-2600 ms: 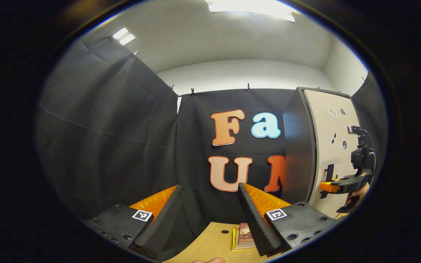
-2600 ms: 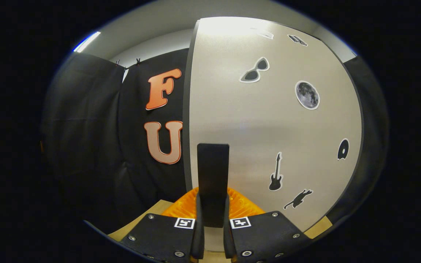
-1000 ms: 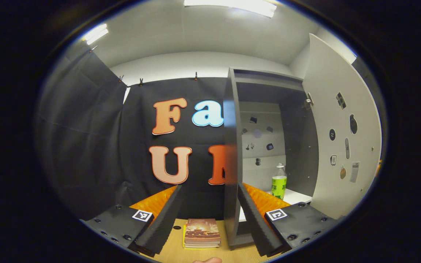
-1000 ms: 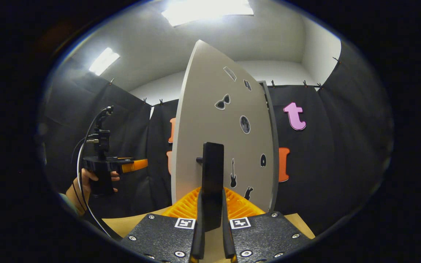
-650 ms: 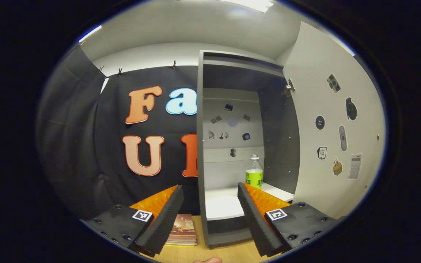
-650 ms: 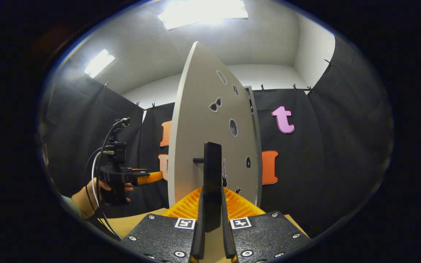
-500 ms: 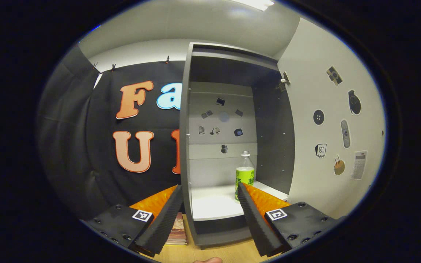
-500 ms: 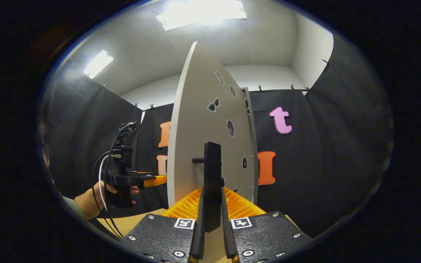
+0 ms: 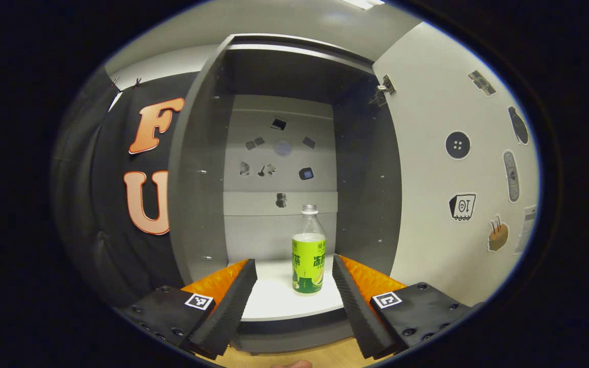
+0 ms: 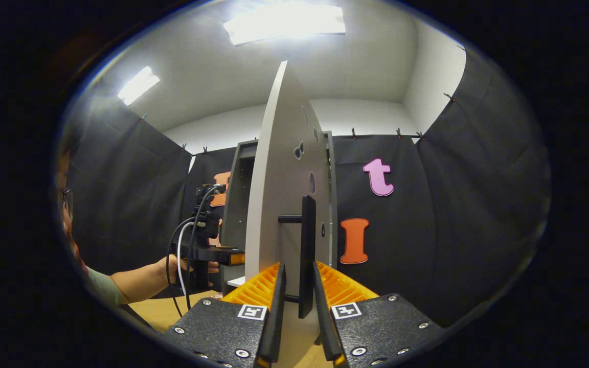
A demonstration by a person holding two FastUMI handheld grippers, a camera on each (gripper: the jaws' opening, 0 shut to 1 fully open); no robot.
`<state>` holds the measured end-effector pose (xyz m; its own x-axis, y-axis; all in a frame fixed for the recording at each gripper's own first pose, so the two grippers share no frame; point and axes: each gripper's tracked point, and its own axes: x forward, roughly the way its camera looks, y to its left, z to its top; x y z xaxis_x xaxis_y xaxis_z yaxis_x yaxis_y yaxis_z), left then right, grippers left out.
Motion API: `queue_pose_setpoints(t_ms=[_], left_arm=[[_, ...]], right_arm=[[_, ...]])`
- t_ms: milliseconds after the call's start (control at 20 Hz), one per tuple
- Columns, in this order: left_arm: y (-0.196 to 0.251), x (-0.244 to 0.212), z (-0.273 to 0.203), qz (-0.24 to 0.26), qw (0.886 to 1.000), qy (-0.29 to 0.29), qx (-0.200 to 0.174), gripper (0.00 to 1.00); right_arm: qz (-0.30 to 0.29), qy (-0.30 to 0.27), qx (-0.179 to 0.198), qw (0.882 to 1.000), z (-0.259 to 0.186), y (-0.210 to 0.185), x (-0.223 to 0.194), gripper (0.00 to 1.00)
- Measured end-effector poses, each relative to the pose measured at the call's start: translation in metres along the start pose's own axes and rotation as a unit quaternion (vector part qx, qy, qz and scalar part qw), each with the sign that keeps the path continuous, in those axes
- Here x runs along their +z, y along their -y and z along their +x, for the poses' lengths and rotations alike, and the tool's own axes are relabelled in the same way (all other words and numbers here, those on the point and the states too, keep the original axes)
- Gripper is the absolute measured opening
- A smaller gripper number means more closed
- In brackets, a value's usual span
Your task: Open the cabinet door with the right hand, grasp the bottle in the cabinet with the left hand and place it on the coaster, then close the cabinet door with the right hand.
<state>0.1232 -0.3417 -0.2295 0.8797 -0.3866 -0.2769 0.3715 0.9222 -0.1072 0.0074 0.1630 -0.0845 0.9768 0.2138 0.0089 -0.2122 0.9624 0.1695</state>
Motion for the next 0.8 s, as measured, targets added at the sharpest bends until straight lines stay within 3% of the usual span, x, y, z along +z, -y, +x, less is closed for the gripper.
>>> queue_pose_setpoints(t_ms=[50,100,300,550,600,650,800], left_arm=[[0.008,-0.005,0.009,0.0,1.0,-0.006,-0.007,1.0],[0.013,-0.01,0.019,0.002,1.0,-0.014,-0.011,0.95],[0.017,-0.022,0.056,0.006,1.0,-0.021,0.005,0.97],[0.015,-0.035,0.1,0.019,0.999,-0.031,0.021,0.94],[0.011,-0.038,0.105,0.02,0.999,-0.034,0.031,0.97],[0.01,-0.037,0.11,0.019,0.999,-0.033,0.038,0.97],[0.011,-0.043,0.13,0.009,0.998,-0.041,0.048,0.94]], right_arm=[[0.006,0.002,-0.007,1.0,-0.001,0.004,0.001,0.32],[0.014,0.001,-0.012,1.0,-0.001,0.01,0.001,0.32],[0.048,0.007,-0.029,0.998,-0.005,0.031,-0.002,0.32],[0.085,-0.006,0.001,0.996,0.004,0.037,-0.011,0.34],[0.08,-0.005,-0.005,0.997,0.005,0.043,-0.012,0.41],[0.079,-0.001,-0.008,0.997,0.004,0.043,-0.012,0.39],[0.083,-0.007,-0.003,0.996,0.001,0.041,-0.019,0.48]])
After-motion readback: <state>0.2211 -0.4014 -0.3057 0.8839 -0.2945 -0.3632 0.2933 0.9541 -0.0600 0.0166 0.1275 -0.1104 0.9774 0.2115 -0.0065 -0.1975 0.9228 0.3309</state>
